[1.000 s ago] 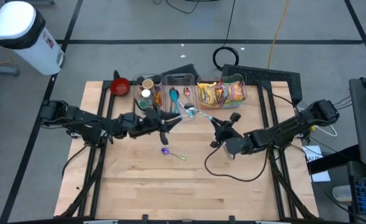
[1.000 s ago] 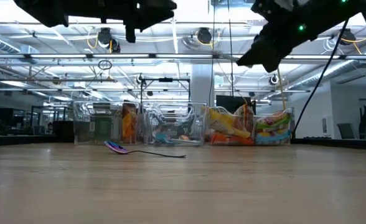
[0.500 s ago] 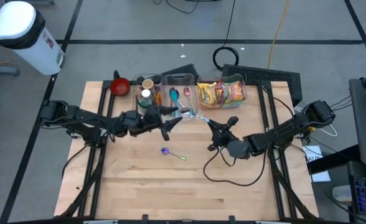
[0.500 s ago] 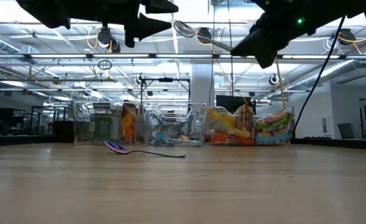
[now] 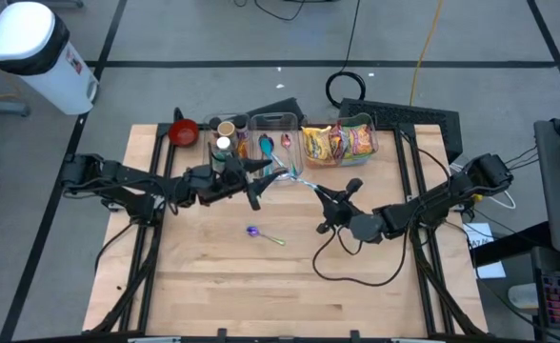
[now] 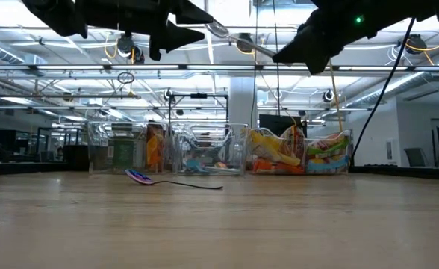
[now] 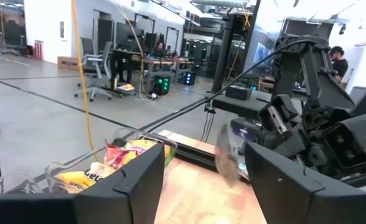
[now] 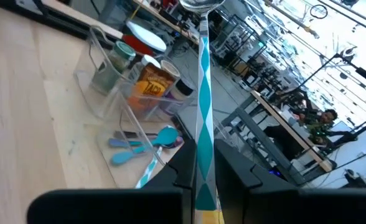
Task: Pick & Place Food Item
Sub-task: Put the white and blue spoon into the middle transparent bin
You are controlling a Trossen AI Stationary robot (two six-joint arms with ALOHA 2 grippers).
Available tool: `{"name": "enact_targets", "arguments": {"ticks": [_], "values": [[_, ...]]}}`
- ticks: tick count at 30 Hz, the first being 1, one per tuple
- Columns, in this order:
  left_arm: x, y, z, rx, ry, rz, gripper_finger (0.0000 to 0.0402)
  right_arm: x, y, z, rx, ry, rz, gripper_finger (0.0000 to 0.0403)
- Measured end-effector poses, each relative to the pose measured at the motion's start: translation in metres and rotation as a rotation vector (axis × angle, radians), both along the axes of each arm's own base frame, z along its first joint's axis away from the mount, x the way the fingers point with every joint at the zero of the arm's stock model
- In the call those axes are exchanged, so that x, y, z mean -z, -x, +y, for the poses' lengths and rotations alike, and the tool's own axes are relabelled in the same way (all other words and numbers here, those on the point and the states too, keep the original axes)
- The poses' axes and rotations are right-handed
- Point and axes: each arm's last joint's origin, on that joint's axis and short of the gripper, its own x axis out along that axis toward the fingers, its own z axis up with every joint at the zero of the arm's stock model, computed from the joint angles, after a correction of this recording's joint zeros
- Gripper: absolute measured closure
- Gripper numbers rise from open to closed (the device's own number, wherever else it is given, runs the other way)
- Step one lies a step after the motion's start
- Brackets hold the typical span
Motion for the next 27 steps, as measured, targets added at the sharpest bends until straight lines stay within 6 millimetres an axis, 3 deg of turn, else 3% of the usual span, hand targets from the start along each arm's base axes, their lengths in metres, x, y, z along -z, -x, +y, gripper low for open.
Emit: {"name": "enact_targets", "arguments": {"ticks": [18,27], "values": [[-0.005,0.000,0.004,-0.010,-0.012,-0.050,0.0176,-0.007,-0.002,0.001,-0.017,0.003,-0.046,0.0382],[-0.002,-0.017,0.004,-0.004,-0.041,-0.031,0.0176,-0.007,-0.002,0.001,-0.018,0.001,-0.052,0.0380]]}}
